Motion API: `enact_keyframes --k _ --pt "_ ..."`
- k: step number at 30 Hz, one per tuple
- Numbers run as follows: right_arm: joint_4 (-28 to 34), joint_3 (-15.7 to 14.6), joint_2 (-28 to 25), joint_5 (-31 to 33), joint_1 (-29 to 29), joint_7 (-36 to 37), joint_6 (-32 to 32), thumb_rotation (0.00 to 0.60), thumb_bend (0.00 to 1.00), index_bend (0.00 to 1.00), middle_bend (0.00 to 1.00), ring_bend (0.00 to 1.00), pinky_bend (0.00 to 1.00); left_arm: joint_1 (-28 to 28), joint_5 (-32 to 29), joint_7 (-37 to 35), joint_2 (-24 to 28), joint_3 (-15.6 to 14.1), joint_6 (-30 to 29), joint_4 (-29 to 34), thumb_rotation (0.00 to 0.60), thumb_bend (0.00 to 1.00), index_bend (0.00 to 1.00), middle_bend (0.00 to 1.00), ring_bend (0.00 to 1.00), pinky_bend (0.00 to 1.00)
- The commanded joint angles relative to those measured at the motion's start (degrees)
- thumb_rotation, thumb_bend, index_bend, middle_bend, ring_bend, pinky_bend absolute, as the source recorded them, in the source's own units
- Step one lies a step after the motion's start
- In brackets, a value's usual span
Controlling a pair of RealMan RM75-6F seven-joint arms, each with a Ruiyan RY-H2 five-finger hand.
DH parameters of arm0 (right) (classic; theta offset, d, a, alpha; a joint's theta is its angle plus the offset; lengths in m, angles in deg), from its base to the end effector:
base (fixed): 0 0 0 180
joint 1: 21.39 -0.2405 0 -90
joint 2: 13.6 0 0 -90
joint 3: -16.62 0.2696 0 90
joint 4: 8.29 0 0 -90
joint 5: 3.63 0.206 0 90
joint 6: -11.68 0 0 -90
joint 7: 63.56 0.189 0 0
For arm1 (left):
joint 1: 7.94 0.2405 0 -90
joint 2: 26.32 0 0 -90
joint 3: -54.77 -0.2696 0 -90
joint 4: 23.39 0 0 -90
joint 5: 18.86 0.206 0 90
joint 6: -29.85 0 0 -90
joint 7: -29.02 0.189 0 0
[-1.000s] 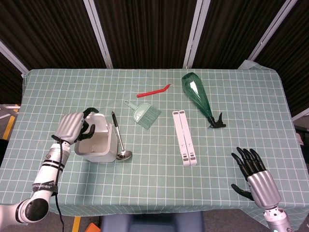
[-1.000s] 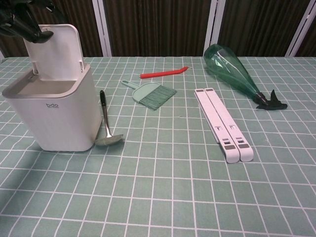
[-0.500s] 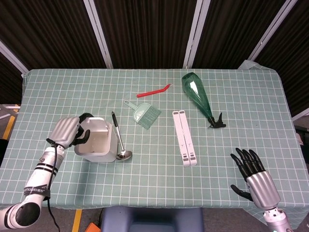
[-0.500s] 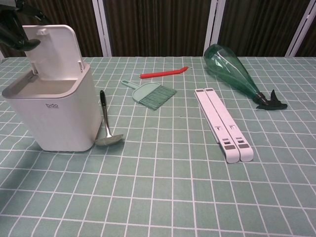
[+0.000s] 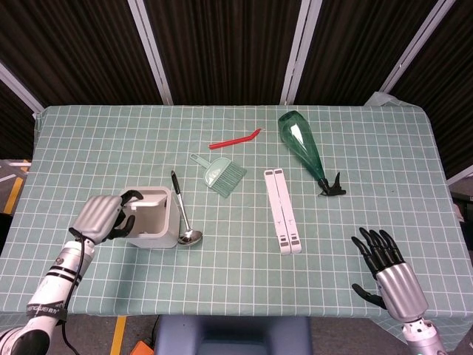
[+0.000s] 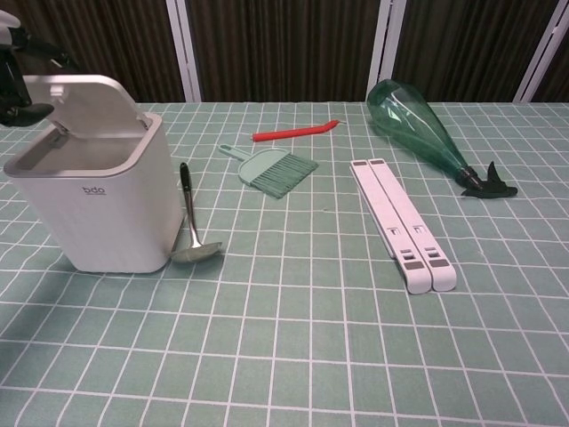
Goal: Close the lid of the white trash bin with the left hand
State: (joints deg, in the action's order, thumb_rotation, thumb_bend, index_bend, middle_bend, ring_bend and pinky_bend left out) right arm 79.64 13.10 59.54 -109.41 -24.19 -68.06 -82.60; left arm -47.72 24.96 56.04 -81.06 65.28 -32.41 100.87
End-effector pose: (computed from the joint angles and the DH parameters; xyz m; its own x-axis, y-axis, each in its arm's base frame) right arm -0.2663 -0.1824 0.1102 0.3739 0.0502 0.9261 -0.8740 -0.3150 0.3699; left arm -0.1450 0.3427 0.1258 0.3770 0.3161 0.8706 0.9257 -0.1596 -0.3429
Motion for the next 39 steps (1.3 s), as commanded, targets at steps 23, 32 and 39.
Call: enact_keyframes --k 23,32,39 --pt "-0.26 0.03 0.53 0.36 -0.15 -0.62 0.8 0.6 0.16 0.0 0.0 0.0 0.0 0.39 3.07 3.34 -1.58 -7.96 2.49 -0.73 0.6 0.55 0.28 1.0 1.0 1.0" --pt "-0.16 0.12 0.41 0.38 -0.08 -0.44 0.48 0.6 0.16 0.0 0.0 0.0 0.0 2.02 7.93 -0.67 -1.38 -6.56 -0.91 0.41 0.6 0.55 0.25 1.0 1.0 1.0" --pt "-0.14 0.0 0.31 0.24 -0.08 -0.31 0.48 0.6 0.16 0.0 0.0 0.0 0.0 9.38 26.01 -5.42 0.45 -8.32 -10.65 1.38 0.6 0.54 0.21 1.0 0.93 1.0"
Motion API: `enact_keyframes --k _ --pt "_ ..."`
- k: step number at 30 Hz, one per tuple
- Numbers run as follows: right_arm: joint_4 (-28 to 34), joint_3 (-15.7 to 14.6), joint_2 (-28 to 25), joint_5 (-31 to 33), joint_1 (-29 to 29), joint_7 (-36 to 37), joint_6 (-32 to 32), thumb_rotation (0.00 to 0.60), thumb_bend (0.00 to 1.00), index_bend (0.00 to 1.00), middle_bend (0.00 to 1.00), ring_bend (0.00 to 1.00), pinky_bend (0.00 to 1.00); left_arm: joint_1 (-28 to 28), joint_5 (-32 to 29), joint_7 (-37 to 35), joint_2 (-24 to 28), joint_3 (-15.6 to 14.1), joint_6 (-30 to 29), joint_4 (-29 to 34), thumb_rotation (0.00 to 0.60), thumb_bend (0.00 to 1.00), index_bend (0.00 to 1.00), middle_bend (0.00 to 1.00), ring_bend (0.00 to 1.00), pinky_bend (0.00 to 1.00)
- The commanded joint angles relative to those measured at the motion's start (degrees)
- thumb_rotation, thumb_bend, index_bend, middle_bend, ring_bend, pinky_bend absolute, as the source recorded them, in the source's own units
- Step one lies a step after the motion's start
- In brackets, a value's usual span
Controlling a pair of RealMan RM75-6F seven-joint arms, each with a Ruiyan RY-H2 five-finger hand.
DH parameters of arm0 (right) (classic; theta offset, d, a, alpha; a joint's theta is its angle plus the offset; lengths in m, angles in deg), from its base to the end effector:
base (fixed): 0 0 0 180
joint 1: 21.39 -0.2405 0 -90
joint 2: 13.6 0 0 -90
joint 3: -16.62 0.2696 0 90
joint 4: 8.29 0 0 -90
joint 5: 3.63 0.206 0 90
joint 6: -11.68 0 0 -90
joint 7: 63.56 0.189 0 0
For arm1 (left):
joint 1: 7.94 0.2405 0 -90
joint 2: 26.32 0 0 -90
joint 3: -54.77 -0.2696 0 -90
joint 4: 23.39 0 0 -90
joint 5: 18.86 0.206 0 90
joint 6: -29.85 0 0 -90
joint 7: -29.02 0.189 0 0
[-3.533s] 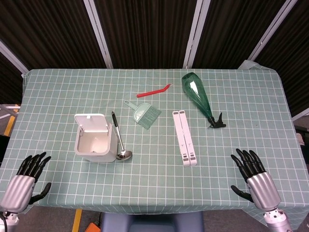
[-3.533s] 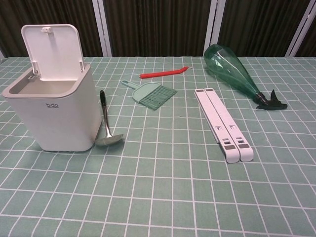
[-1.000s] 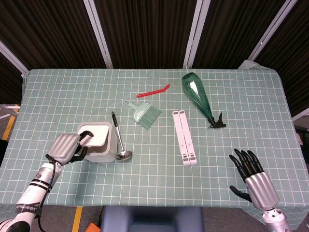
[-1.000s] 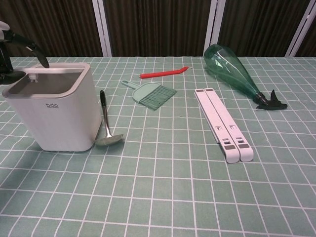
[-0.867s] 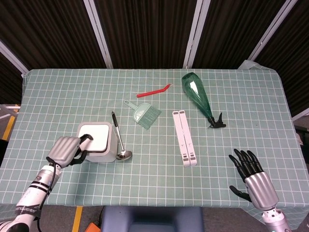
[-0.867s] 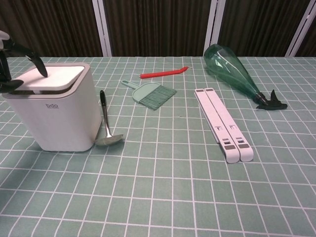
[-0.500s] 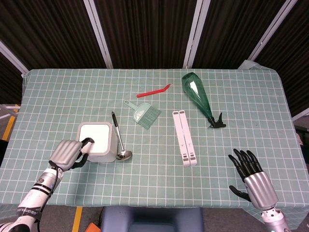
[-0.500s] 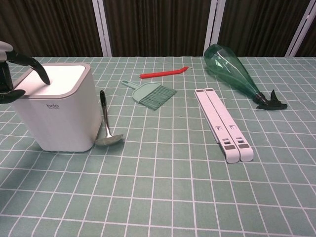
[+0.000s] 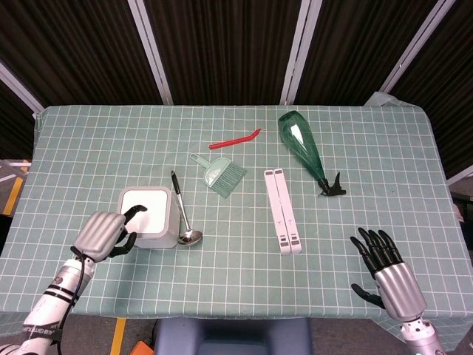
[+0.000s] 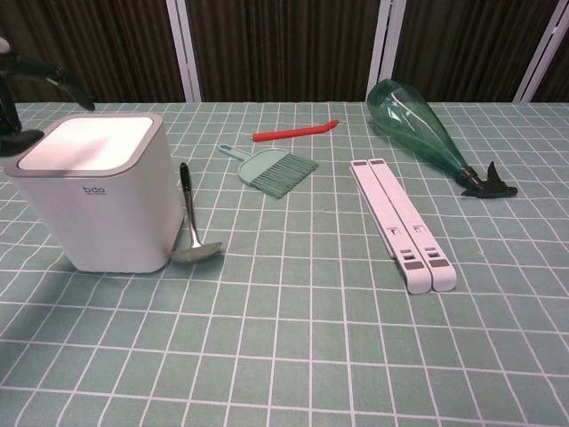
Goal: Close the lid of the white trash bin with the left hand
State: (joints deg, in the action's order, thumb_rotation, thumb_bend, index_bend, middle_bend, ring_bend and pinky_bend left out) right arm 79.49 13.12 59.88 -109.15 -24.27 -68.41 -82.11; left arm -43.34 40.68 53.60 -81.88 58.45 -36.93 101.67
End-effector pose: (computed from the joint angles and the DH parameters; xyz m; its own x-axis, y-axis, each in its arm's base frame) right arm -0.2670 -0.1831 0.1074 0.3791 0.0445 0.9243 -0.8735 -0.3124 0.3733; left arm -0.1489 0.3112 0.1199 0.4227 0.2742 0.8638 0.8972 -0.2609 -0.3563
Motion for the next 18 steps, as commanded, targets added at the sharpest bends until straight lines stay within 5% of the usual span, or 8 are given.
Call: enact_keyframes --k 1,3,4,7,9,13,18 --pt "0.03 -0.04 -0.04 -0.04 0.0 0.06 -0.01 0.6 0.16 0.0 0.0 0.0 0.0 6.45 13.34 -3.64 1.46 -2.46 -7.64 0.22 0.6 0.54 0.21 1.0 0.9 1.0" --pt "0.08 -0.08 -0.08 -0.1 0.01 0.11 -0.04 0.6 0.16 0.0 0.0 0.0 0.0 10.15 20.8 -5.95 1.87 -5.55 -10.74 -1.48 0.6 0.52 0.21 0.92 0.75 1.0" --pt "0.06 -0.1 -0.08 -0.15 0.01 0.1 -0.05 0.6 0.16 0.0 0.0 0.0 0.0 11.78 23.88 -7.25 2.16 -7.23 -11.76 -2.54 0.6 0.5 0.2 0.8 0.62 0.96" --pt "0.0 -0.23 -0.01 -0.32 -0.01 0.11 0.02 0.6 0.16 0.0 0.0 0.0 0.0 17.33 33.21 -13.76 2.66 -12.74 -15.79 -8.45 0.6 0.46 0.16 0.28 0.17 0.53" --pt "-0.15 -0.32 0.05 -0.39 -0.1 0.12 0.24 0.6 0.16 0.0 0.0 0.0 0.0 21.63 38.43 -18.41 1.09 -15.55 -20.51 -15.07 0.6 0.44 0.15 0.02 0.01 0.2" --pt "0.01 -0.48 0.09 -0.59 0.01 -0.01 0.13 0.6 0.16 0.0 0.0 0.0 0.0 29.71 40.97 -25.3 -7.47 -16.26 -30.48 -29.71 0.6 0.42 0.14 0.0 0.0 0.01" --pt "0.2 -1.1 0.09 -1.35 0.04 0.04 0.24 0.6 0.16 0.0 0.0 0.0 0.0 29.78 39.25 -23.28 -6.34 -16.95 -25.45 -30.77 0.6 0.39 0.09 0.0 0.0 0.0"
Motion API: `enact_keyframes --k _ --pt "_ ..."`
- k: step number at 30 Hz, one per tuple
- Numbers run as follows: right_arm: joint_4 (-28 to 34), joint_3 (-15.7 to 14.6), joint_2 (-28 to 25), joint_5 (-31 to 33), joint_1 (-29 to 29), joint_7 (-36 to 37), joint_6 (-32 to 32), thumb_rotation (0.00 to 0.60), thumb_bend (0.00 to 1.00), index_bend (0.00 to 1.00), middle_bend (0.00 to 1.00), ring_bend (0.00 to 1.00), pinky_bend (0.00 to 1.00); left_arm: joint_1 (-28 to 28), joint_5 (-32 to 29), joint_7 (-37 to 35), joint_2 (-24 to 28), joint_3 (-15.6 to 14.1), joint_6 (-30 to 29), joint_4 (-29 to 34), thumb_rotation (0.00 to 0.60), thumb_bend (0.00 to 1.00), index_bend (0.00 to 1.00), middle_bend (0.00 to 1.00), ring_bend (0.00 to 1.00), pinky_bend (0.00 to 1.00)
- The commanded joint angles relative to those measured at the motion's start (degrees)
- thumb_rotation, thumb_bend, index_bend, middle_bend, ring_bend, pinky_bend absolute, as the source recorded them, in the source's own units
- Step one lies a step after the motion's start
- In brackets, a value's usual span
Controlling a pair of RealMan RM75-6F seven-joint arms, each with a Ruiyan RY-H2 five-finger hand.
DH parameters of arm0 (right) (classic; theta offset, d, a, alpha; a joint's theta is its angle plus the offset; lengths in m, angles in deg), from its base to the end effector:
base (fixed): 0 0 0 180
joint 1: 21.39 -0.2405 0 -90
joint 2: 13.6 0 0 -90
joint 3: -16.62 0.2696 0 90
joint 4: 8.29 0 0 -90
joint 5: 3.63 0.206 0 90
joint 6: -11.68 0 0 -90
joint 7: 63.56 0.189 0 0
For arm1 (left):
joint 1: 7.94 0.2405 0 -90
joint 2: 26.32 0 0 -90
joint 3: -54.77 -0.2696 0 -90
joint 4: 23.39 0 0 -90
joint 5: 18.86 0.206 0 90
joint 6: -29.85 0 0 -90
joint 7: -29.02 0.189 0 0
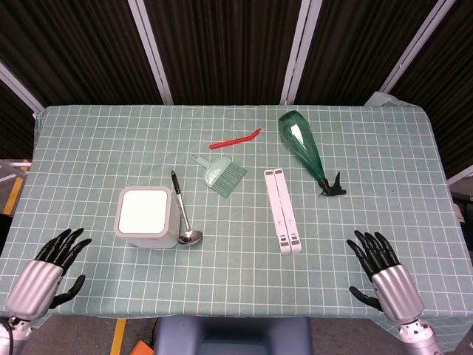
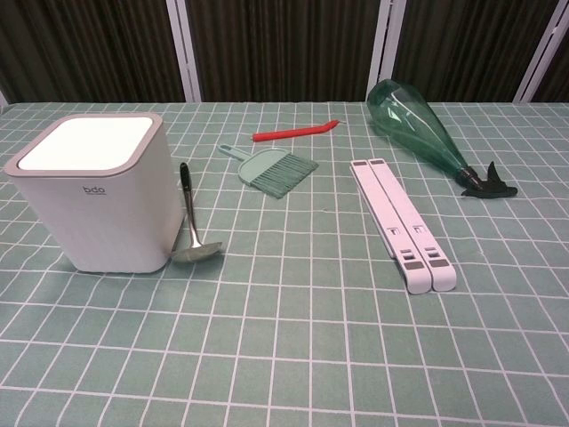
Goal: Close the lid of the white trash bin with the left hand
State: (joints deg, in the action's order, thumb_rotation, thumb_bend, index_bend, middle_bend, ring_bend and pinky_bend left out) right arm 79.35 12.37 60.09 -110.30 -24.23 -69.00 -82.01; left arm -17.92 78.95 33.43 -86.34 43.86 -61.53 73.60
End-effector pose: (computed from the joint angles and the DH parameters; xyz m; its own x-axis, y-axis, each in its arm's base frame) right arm -0.2646 -0.1790 0.1029 0.3865 0.0342 0.9217 -0.8654 -0.3322 0.3752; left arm -0.2745 0.1971 0.1521 0.4707 0.0749 0.8791 0.8570 -0.2756 -0.4354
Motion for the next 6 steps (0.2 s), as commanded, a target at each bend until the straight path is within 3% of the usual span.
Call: enact_keyframes --k 1,6 --pt "0.27 -0.33 -0.14 -0.35 0.04 0.53 -0.06 0.6 0.16 0.0 0.0 0.0 0.0 4.38 0.64 -3.14 -1.57 -2.07 -0.67 -2.45 0.6 0.39 0.09 0.0 0.0 0.0" --pt "0.12 -0.28 -0.07 -0.25 0.07 0.45 -0.03 0.6 0.16 0.0 0.0 0.0 0.0 5.68 -0.25 -1.48 -1.0 -0.21 -2.22 -2.11 0.6 0.39 0.08 0.0 0.0 0.0"
